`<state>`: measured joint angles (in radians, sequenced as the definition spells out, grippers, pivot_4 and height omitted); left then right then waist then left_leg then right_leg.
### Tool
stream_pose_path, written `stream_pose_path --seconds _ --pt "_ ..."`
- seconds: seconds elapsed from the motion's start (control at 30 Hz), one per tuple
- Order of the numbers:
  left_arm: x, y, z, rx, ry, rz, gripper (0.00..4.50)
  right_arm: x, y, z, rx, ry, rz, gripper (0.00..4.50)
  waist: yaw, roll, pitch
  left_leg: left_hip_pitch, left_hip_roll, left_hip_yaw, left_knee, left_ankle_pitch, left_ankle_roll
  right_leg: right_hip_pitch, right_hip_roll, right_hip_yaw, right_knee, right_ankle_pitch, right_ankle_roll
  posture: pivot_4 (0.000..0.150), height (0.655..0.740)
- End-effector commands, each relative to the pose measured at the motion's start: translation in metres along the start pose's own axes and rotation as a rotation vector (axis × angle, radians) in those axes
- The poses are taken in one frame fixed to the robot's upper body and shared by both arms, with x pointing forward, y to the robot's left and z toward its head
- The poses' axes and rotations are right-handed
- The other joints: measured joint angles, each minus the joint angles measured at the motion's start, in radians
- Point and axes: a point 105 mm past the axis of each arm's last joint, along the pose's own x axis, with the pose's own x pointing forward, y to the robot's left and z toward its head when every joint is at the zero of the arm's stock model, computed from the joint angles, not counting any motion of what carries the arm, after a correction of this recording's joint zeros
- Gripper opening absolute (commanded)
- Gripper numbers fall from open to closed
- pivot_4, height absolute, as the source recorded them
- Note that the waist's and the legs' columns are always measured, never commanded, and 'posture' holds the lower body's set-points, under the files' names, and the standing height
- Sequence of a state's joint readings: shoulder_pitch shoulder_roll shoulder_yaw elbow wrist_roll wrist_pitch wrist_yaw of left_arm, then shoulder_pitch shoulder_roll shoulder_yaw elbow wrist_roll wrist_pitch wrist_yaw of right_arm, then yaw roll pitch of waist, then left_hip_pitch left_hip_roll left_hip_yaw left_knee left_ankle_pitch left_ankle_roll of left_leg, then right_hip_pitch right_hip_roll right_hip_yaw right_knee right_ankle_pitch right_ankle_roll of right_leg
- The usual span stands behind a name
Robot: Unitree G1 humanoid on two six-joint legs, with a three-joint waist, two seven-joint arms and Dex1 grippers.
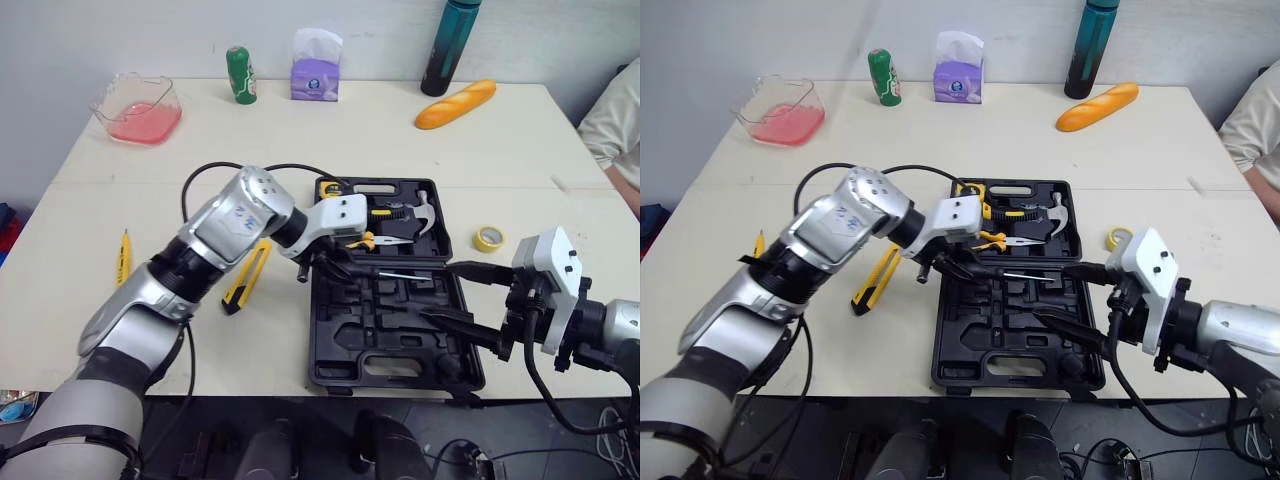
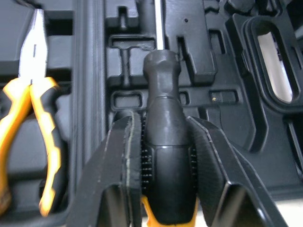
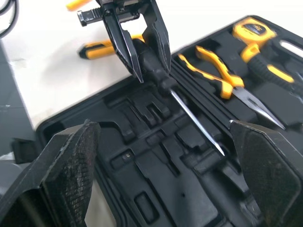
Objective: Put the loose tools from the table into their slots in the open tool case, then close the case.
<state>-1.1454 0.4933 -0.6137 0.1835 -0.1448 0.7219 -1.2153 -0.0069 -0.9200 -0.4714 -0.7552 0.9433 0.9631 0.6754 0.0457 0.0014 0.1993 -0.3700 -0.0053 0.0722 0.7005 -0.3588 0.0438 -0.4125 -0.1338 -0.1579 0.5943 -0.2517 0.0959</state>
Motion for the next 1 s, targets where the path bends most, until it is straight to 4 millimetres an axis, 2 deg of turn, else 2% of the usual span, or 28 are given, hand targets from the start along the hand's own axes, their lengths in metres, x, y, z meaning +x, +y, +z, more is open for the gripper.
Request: stream_pose_path --seconds 0.03,0.3,0.53,0.93,1.0 --pt "0.002 0.011 0.009 0.015 0.034 0.031 1.04 -0.002 -0.002 0.002 -0.023 0.004 -0.086 4.5 0.002 0.0 0.0 0.0 0.0 0.0 0.0 0.0 0.0 0.0 0.0 0.0 0.0 0.0 0.0 0.15 0.7314" --pt "0.011 0.017 0.004 0.02 0.091 0.026 1.04 -0.005 -0.013 -0.014 0.005 0.075 -0.194 4.5 0.005 0.0 0.0 -0.001 0.0 -0.001 0.0 0.0 0.0 0.0 0.0 0.0 0.0 0.0 0.0 0.15 0.7314" --pt "0.021 0.016 -0.002 0.01 0.116 0.024 1.04 -0.004 -0.014 -0.014 0.006 0.072 -0.197 4.5 0.007 0.0 0.0 -0.001 0.0 -0.001 0.001 0.0 0.001 0.0 -0.001 0.0 0.0 0.0 0.0 0.15 0.7314" --pt "0.026 0.019 -0.007 -0.01 0.151 0.047 1.04 -0.003 -0.013 -0.014 0.003 0.047 -0.198 4.5 0.008 0.0 0.0 0.0 0.0 -0.002 0.001 0.0 0.001 0.001 -0.001 0.001 0.0 0.0 0.0 0.15 0.7314" --pt "0.024 0.019 -0.001 -0.013 0.118 0.052 2.08 -0.003 -0.012 -0.014 0.002 0.044 -0.197 4.5 0.008 0.0 0.0 0.0 0.0 -0.002 0.002 0.0 0.001 0.001 -0.001 0.001 0.001 0.0 0.0 0.15 0.7314"
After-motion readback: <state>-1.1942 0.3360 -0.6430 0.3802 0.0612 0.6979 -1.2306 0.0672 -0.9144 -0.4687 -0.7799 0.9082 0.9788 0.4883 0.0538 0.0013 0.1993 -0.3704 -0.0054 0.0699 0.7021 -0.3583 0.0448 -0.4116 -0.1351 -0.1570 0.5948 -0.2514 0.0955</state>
